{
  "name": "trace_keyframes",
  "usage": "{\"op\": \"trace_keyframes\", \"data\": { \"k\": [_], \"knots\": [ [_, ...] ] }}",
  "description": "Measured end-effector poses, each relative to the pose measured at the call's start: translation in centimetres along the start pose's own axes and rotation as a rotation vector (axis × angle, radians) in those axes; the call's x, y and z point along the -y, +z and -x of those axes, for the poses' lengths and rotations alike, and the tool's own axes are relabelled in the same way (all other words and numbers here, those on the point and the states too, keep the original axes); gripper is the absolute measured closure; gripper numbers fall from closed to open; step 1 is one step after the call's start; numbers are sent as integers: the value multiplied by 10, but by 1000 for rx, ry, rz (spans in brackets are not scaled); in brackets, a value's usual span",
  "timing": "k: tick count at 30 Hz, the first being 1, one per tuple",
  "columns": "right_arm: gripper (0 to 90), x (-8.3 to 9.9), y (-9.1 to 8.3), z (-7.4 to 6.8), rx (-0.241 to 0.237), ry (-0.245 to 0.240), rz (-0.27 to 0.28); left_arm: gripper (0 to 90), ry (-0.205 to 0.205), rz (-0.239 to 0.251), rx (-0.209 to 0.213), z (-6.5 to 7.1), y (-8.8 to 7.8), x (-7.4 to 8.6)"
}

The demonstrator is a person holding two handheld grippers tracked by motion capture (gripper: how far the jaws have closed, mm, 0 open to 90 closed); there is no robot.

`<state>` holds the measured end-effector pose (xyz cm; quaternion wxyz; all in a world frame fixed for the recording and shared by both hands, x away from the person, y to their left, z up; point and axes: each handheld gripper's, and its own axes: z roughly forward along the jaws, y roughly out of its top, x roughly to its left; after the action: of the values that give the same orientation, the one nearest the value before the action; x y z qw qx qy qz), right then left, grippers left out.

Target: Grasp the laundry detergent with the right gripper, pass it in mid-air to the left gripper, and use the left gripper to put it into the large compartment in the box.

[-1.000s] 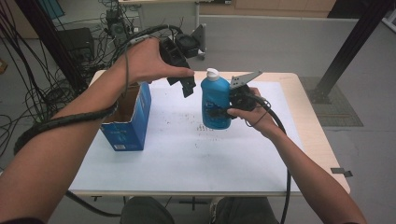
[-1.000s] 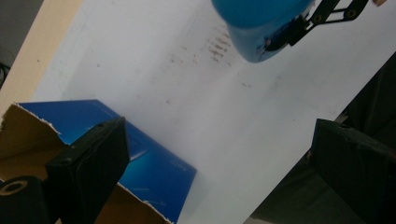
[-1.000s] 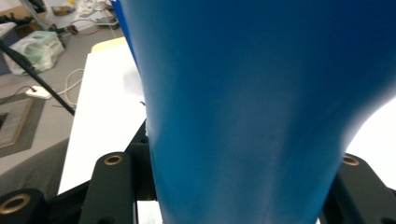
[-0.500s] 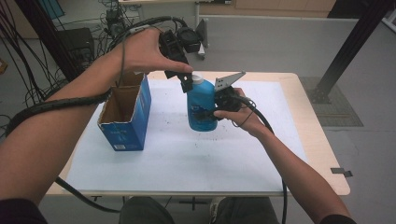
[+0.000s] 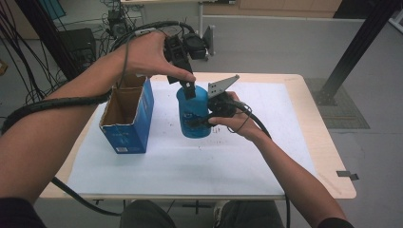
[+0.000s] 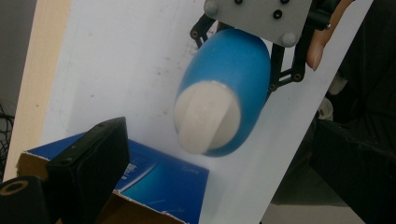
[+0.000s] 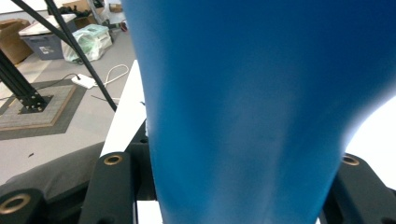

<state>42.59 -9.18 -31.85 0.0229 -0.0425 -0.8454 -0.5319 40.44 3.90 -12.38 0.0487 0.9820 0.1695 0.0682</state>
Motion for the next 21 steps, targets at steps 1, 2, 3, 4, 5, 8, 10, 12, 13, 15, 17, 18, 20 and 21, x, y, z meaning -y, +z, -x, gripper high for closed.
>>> {"op": "trace_keyframes", "data": {
  "k": [1,2,3,4,5,8,10,12,13,15,17,18,20,21],
  "knots": [
    [437,-1,1,-1,-2,-5,2,57,5,-6,7,1,1,0],
    [437,-1,1,-2,-7,-9,4,57,10,-14,9,2,1,-1],
    [437,-2,2,-3,-9,-14,5,57,15,-19,11,2,2,-1],
    [437,-3,2,-4,-10,-16,7,58,16,-22,14,3,3,-1],
    [437,-3,3,-4,-13,-20,9,57,17,-27,18,4,3,-1],
    [437,-6,4,-7,-20,-32,8,57,28,-45,30,3,5,-2],
    [437,-7,5,-8,-19,-42,6,57,35,-55,35,3,7,-1],
    [436,-8,5,-10,-23,-46,7,57,39,-65,48,3,10,-1],
    [436,-8,5,-10,-25,-49,7,58,37,-62,51,4,11,-1],
    [436,-9,5,-11,-26,-53,5,58,46,-71,59,4,14,-1],
    [436,-10,5,-12,-29,-59,5,59,44,-74,63,5,17,0],
    [436,-11,5,-12,-29,-62,6,59,43,-74,71,5,18,0],
    [436,-12,6,-13,-34,-63,10,59,44,-73,78,5,20,1],
    [436,-13,7,-14,-35,-62,7,59,48,-77,77,6,20,1]
  ]
}}
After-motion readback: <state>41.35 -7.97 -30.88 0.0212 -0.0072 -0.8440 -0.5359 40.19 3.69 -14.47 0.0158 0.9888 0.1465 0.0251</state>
